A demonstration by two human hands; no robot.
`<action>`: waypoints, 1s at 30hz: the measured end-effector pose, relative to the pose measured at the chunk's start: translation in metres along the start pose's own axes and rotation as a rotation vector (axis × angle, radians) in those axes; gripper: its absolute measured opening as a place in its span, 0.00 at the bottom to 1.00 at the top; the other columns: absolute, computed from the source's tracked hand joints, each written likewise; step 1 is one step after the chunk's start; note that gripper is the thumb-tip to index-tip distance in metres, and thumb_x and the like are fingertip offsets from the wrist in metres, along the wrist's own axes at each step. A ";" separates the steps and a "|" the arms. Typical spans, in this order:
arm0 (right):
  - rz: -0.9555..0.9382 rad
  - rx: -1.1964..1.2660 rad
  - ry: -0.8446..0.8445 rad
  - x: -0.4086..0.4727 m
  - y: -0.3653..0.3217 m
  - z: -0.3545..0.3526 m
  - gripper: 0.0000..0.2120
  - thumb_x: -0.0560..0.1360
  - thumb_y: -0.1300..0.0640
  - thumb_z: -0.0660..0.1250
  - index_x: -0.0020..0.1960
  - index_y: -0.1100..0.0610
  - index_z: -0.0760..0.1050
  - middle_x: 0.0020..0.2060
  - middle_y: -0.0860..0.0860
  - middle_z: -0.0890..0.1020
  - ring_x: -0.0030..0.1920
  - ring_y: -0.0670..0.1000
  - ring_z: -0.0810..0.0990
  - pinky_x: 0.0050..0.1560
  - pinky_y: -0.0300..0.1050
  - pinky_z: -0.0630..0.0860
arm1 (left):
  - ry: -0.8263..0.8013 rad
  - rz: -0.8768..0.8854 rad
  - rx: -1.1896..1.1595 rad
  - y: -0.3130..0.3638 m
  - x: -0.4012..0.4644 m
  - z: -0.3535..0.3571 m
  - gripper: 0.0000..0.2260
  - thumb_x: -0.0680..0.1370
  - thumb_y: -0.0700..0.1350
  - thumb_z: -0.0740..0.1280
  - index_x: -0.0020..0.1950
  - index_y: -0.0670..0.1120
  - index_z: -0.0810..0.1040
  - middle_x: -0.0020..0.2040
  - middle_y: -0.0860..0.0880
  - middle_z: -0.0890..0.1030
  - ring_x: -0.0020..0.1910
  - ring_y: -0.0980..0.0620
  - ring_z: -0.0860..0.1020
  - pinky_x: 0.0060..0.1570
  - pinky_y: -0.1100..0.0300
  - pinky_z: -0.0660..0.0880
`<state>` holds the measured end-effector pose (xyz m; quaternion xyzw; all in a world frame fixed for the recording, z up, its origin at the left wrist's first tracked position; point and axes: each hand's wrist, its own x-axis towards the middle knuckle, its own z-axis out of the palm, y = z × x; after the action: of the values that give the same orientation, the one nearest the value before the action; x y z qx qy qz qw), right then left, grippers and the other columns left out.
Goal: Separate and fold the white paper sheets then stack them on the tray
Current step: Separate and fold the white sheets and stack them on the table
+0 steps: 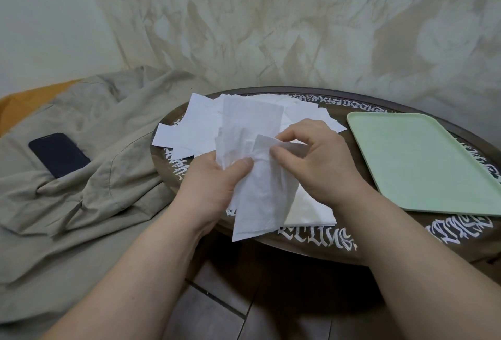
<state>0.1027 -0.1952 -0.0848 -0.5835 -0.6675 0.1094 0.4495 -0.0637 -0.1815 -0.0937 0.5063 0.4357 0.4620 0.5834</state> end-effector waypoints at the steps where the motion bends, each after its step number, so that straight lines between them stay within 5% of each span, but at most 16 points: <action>1: -0.018 0.002 0.027 0.000 0.001 0.000 0.01 0.73 0.56 0.71 0.43 0.51 0.81 0.41 0.43 0.79 0.53 0.49 0.75 0.52 0.34 0.68 | 0.017 0.003 -0.002 0.000 0.001 0.000 0.06 0.78 0.35 0.67 0.46 0.44 0.82 0.42 0.48 0.87 0.43 0.51 0.85 0.46 0.57 0.82; 6: -0.110 -0.036 0.132 -0.002 0.002 0.002 0.07 0.73 0.53 0.68 0.45 0.53 0.84 0.41 0.45 0.83 0.49 0.51 0.78 0.52 0.49 0.76 | 0.044 -0.010 -0.028 0.000 0.001 0.002 0.06 0.78 0.35 0.67 0.45 0.44 0.82 0.42 0.48 0.87 0.42 0.51 0.85 0.45 0.57 0.82; 13: 0.143 0.536 -0.012 0.000 -0.015 -0.023 0.06 0.72 0.58 0.72 0.37 0.57 0.79 0.34 0.50 0.80 0.37 0.48 0.76 0.33 0.51 0.76 | 0.041 -0.042 -0.037 0.003 0.002 -0.002 0.05 0.79 0.38 0.67 0.49 0.41 0.83 0.45 0.45 0.87 0.45 0.47 0.85 0.46 0.52 0.81; 19: 0.194 0.267 -0.223 -0.001 -0.011 -0.015 0.05 0.73 0.58 0.72 0.38 0.56 0.80 0.36 0.47 0.82 0.39 0.43 0.77 0.44 0.42 0.73 | -0.075 -0.065 -0.077 0.004 -0.003 0.004 0.06 0.78 0.39 0.68 0.51 0.40 0.83 0.48 0.43 0.86 0.48 0.46 0.85 0.47 0.53 0.82; 25: 0.211 0.193 -0.156 0.002 -0.008 -0.012 0.05 0.72 0.57 0.72 0.38 0.55 0.81 0.36 0.47 0.83 0.38 0.41 0.77 0.41 0.36 0.72 | -0.088 -0.067 -0.093 0.002 -0.002 0.003 0.07 0.79 0.40 0.65 0.49 0.42 0.83 0.46 0.45 0.86 0.46 0.48 0.85 0.46 0.57 0.82; 30: 0.243 0.219 -0.104 0.002 -0.007 -0.010 0.05 0.72 0.57 0.73 0.38 0.55 0.81 0.37 0.47 0.84 0.41 0.45 0.80 0.45 0.43 0.75 | -0.097 -0.086 -0.108 0.000 -0.002 0.004 0.08 0.79 0.41 0.64 0.50 0.41 0.82 0.48 0.44 0.86 0.48 0.47 0.85 0.51 0.53 0.80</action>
<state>0.1051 -0.1992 -0.0738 -0.6010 -0.5984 0.2651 0.4588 -0.0604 -0.1840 -0.0936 0.4767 0.4028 0.4342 0.6496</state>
